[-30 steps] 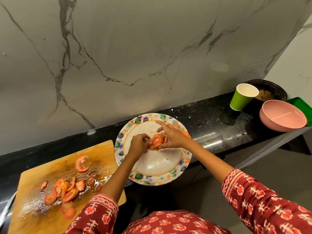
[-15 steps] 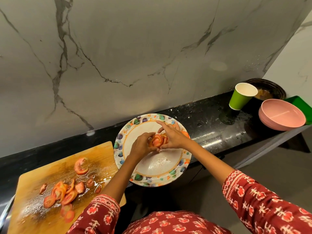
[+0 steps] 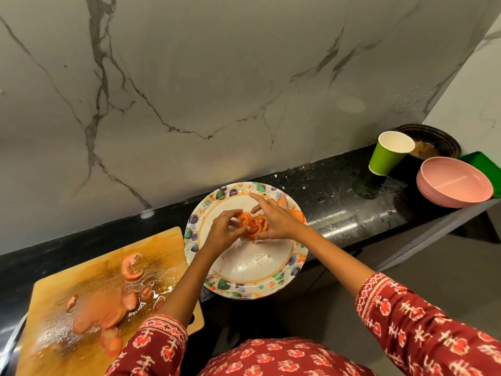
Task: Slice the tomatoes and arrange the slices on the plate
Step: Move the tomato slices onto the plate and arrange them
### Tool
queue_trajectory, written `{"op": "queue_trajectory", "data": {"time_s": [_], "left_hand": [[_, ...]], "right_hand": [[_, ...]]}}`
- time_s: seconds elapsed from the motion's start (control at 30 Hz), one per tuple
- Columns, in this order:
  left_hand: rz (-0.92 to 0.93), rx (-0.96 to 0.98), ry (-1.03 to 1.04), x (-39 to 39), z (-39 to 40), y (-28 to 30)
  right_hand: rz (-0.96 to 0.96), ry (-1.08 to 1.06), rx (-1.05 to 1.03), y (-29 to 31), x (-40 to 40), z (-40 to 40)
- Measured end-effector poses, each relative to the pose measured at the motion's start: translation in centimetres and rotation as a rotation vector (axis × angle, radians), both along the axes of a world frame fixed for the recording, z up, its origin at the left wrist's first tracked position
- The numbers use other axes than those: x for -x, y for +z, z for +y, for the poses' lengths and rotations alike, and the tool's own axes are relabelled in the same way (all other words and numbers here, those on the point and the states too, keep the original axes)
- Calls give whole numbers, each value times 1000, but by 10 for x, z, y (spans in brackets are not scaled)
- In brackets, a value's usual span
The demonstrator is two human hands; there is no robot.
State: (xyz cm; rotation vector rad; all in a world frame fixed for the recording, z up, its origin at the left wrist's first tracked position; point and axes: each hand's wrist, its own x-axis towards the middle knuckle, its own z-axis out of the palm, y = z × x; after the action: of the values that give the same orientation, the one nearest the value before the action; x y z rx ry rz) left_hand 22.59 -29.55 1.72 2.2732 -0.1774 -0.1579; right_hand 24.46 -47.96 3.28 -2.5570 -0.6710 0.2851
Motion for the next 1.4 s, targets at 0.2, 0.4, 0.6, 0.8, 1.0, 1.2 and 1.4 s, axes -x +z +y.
{"op": "queue_trajectory", "data": {"time_s": [0.2, 0.4, 0.6, 0.8, 1.0, 1.2, 1.4], "left_hand": [[-10, 47, 8, 5, 5, -1], [-5, 72, 18, 7, 5, -4], [-49, 41, -26, 6, 1, -6], [-82, -54, -108, 6, -12, -6], [-72, -145, -104, 8, -18, -4], [-4, -325, -125, 4, -24, -1], [18, -385, -145, 1, -28, 3]], "right_hand": [[-20, 22, 59, -2, 0, 11], [0, 34, 67, -2, 0, 6], [-38, 19, 59, 5, 2, -3], [-53, 28, 91, -2, 4, -9], [-35, -12, 10, 4, 0, -18], [22, -6, 22, 5, -2, -16], [22, -16, 36, 0, 0, -14]]}}
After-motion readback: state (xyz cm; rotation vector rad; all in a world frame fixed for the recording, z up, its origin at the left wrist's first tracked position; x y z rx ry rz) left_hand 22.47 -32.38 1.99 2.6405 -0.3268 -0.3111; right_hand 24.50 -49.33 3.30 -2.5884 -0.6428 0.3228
